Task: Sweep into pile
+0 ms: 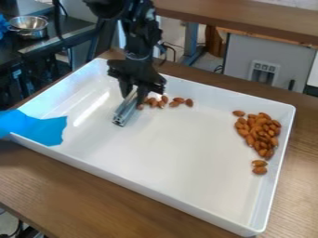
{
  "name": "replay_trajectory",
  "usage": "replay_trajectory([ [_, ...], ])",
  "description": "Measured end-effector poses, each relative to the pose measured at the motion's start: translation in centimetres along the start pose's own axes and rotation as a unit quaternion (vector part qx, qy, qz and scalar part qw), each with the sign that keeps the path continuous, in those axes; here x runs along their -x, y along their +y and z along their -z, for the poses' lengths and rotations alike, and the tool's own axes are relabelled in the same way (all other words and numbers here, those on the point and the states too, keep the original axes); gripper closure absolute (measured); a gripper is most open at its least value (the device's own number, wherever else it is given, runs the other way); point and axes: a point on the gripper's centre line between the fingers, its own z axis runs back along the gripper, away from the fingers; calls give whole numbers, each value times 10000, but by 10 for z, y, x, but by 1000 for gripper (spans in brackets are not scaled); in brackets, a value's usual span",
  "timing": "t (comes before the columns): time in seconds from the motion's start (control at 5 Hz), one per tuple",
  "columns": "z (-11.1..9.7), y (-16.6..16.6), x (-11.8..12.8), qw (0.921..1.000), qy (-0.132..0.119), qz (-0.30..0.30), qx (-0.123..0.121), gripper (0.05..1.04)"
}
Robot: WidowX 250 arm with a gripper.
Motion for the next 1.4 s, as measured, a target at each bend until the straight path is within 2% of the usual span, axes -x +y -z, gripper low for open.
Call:
replay_trajectory([
  [0.6, -4, -49, -7, 9997, 229, -76, 8, 732],
  [1.0, -27, -145, 6, 9981, 69, 466, 386, 732],
  [1.2, -36, -183, 10, 9971, -15, 612, 462, 732],
  [1.4, -38, -184, 10, 9978, -26, 484, 445, 732],
])
